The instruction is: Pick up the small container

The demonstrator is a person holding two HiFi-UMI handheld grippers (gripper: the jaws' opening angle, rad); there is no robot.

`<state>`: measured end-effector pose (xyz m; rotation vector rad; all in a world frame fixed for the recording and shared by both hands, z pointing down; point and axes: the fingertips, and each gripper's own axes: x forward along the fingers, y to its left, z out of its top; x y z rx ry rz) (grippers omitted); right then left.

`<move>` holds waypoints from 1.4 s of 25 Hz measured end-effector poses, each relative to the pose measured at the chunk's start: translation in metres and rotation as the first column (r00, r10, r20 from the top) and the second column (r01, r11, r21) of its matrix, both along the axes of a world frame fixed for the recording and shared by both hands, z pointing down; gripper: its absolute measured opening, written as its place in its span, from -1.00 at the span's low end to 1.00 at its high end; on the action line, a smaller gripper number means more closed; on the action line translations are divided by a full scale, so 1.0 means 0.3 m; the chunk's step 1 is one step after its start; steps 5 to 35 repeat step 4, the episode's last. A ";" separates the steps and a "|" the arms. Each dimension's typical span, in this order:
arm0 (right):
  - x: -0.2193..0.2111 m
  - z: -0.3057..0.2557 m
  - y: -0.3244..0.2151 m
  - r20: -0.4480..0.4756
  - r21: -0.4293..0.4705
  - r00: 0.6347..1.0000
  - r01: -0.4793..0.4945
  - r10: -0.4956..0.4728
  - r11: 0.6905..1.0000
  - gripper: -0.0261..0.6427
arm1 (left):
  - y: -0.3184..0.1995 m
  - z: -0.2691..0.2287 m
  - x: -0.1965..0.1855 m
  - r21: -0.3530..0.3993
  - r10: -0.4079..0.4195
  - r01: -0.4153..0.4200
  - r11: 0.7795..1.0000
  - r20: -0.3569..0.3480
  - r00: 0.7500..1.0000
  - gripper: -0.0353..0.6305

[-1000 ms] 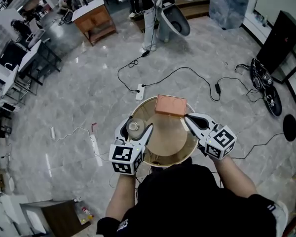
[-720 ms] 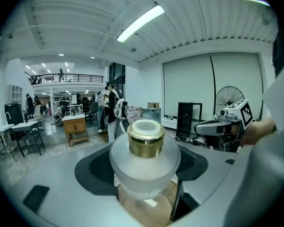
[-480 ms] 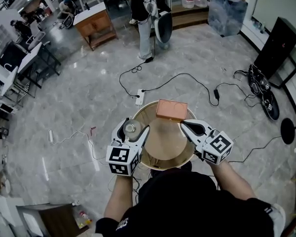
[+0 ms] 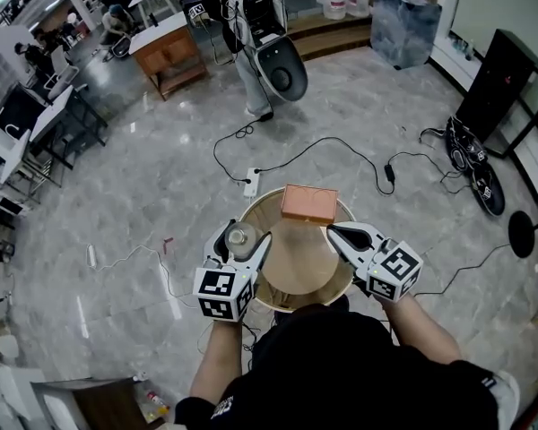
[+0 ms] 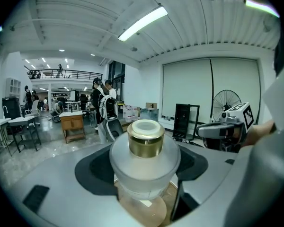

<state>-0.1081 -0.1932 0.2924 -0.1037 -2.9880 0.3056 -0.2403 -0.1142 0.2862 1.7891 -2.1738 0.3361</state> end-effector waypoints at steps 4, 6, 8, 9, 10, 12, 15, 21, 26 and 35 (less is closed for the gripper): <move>-0.003 -0.005 0.015 0.009 0.001 1.000 0.004 -0.004 1.000 -0.89 | 0.003 0.002 0.009 0.007 0.009 -0.009 1.000 0.003 1.000 0.14; -0.003 -0.005 0.015 0.009 0.001 1.000 0.004 -0.004 1.000 -0.89 | 0.003 0.002 0.009 0.007 0.009 -0.009 1.000 0.003 1.000 0.14; -0.003 -0.005 0.015 0.009 0.001 1.000 0.004 -0.004 1.000 -0.89 | 0.003 0.002 0.009 0.007 0.009 -0.009 1.000 0.003 1.000 0.14; -0.003 -0.005 0.015 0.009 0.001 1.000 0.004 -0.004 1.000 -0.89 | 0.003 0.002 0.009 0.007 0.009 -0.009 1.000 0.003 1.000 0.14; -0.003 -0.005 0.015 0.009 0.001 1.000 0.004 -0.004 1.000 -0.89 | 0.003 0.002 0.009 0.007 0.009 -0.009 1.000 0.003 1.000 0.14; -0.003 -0.005 0.015 0.009 0.001 1.000 0.004 -0.004 1.000 -0.89 | 0.003 0.002 0.009 0.007 0.009 -0.009 1.000 0.003 1.000 0.14; -0.003 -0.005 0.015 0.009 0.001 1.000 0.004 -0.004 1.000 -0.89 | 0.003 0.002 0.009 0.007 0.009 -0.009 1.000 0.003 1.000 0.14; -0.003 -0.005 0.015 0.009 0.001 1.000 0.004 -0.004 1.000 -0.89 | 0.003 0.002 0.009 0.007 0.009 -0.009 1.000 0.003 1.000 0.14; -0.003 -0.005 0.015 0.009 0.001 1.000 0.004 -0.004 1.000 -0.89 | 0.003 0.002 0.009 0.007 0.009 -0.009 1.000 0.003 1.000 0.14; -0.003 -0.005 0.015 0.009 0.001 1.000 0.004 -0.004 1.000 -0.89 | 0.003 0.002 0.009 0.007 0.009 -0.009 1.000 0.003 1.000 0.14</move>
